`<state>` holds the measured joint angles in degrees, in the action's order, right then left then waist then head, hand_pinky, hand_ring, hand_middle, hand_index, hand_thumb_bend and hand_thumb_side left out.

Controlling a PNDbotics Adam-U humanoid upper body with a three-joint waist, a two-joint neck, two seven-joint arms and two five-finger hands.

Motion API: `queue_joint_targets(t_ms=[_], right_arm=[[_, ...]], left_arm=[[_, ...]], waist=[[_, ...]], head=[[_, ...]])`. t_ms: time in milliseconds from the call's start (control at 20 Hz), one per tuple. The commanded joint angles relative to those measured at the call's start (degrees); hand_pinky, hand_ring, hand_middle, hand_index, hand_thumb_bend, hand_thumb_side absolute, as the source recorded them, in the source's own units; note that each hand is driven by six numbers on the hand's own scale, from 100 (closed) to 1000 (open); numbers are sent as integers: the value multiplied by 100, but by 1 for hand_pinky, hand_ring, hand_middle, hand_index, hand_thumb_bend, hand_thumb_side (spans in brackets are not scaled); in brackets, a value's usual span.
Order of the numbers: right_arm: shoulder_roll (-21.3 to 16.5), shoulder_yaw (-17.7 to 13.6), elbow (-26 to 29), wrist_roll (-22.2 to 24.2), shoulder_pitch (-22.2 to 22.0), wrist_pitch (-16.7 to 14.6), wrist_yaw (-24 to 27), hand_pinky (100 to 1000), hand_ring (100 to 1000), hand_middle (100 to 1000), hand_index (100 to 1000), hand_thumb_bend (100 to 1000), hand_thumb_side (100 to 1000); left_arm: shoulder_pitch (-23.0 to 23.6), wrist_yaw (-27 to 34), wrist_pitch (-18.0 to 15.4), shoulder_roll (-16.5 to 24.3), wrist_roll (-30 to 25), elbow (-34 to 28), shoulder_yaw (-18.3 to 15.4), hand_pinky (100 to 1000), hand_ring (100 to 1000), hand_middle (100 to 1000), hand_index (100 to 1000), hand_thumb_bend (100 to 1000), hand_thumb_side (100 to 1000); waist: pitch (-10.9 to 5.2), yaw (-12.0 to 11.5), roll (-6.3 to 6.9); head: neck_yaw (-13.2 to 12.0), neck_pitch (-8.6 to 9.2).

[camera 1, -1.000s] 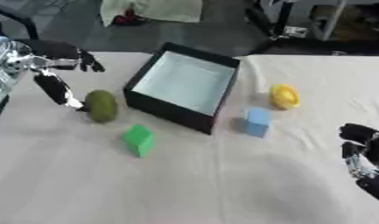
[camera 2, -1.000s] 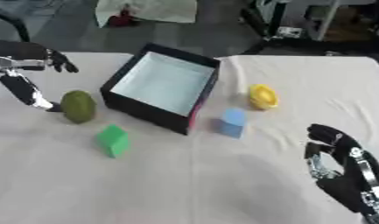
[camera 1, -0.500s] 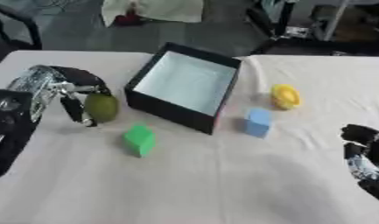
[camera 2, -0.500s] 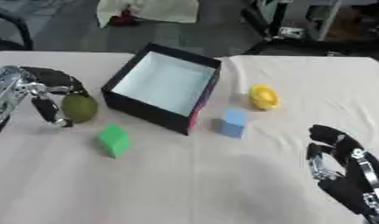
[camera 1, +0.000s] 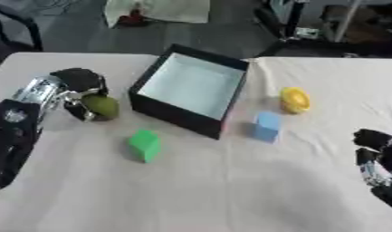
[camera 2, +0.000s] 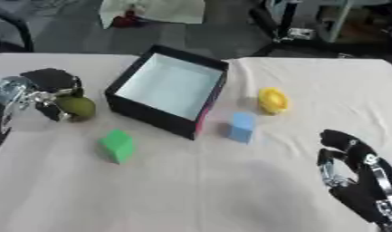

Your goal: Pick up objects on the table and place them in the box.

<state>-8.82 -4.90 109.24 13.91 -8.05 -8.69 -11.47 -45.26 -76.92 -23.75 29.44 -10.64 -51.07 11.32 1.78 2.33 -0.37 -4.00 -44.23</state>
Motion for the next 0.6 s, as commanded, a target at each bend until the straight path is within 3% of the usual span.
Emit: queue_joint_targets(t_ms=[50,300,600], right_arm=[[-62,-18,38,-10,41,4,23,790,834,782,837,100,433],[-70,-8,31,-5,13,5,23,790,834,782,838,100,431],[-57,21,13,22,11,3,37,790,834,782,837,100,430]], left_arm=[[-175,158,168,363,298,-501,-202,500,332,305,419,100,100],[-626,546,430,428,522,-1172,-334,509,334,310,428,100,100],[-1108,857,325,-318,481,-1135,-96,524,358,335,454,100,100]], waist=[[-115,-9,46],[-135,-37,45],[-132,-8,30]], head=[[-22,11],[-82,11],[-147,11]])
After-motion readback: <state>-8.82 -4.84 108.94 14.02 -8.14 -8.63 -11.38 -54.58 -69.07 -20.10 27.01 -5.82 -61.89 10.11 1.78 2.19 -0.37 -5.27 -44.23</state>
